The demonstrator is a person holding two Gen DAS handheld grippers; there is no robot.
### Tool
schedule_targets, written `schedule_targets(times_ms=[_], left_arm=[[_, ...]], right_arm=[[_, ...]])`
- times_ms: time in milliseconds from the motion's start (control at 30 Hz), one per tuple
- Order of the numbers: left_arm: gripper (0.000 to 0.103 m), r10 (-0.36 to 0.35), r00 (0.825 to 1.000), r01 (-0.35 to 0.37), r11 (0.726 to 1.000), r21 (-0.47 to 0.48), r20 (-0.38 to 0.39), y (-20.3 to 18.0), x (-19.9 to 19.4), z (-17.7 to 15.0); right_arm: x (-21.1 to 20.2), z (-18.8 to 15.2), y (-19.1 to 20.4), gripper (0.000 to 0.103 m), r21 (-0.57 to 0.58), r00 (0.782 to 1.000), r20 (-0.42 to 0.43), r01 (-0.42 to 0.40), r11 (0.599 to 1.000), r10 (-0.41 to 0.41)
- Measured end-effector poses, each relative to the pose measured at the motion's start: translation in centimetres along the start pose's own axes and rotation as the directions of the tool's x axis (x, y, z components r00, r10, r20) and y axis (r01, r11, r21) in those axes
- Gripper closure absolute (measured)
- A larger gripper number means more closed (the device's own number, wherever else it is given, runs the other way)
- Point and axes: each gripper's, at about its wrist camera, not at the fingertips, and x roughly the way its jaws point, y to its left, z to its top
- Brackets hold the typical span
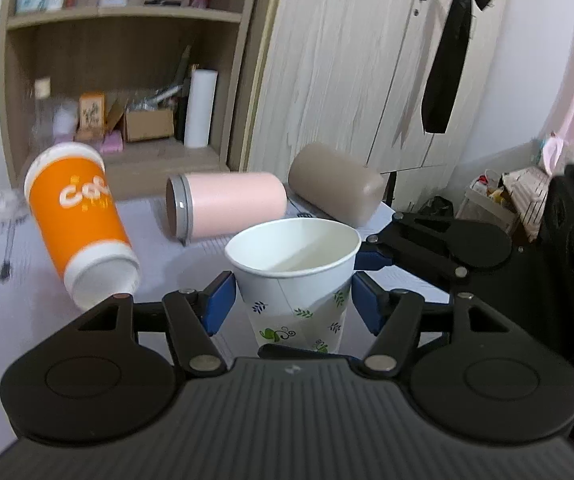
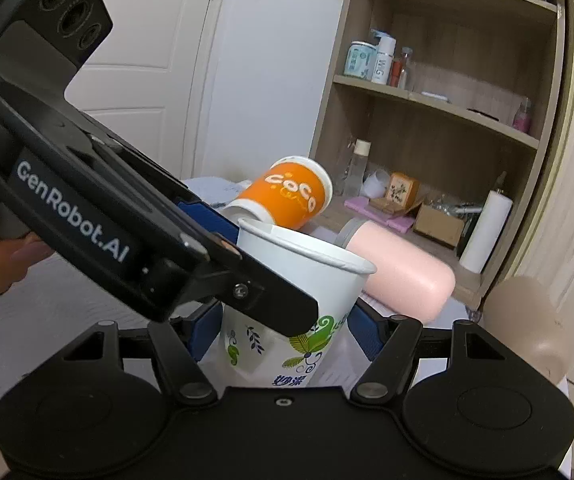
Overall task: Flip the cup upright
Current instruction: 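Lower the upright white cup onto the table with the left tool, then open the left tool and withdraw it from the upright white cup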
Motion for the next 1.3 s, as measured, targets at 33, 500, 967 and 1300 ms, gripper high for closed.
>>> schedule_targets(times_ms=[33,500,967,1300], left_arm=[[0.04,0.004,1.0,-0.005,1.0,0.019,0.009,0.0,0.1,0.0],[0.041,-0.005,0.998,-0.004,0.99,0.139,0.063,-1.1,2.2,-1.3],[0.021,0.012,1.0,-0.012,0.999,0.041,0.017,-1.2,1.0,-1.7],[0.008,0.208,0.978,-0.206,0.977,-0.056,0.022,-2.5,-3.8,-3.6]], right_arm=[[0.3,0.1,0.0,0.029,-0.008,1.0,0.0,0.005,1.0,-0.005],[1.7,-0.7,0.1,0.028,-0.136,0.99,-0.053,0.119,0.983,-0.127],[0.4,-1.0,-0.3,0.014,-0.045,0.993,-0.079,0.079,0.996,-0.082],[-3.3,-1.8,0.6,0.013,0.1,0.992,-0.066,0.11,0.989,-0.103]])
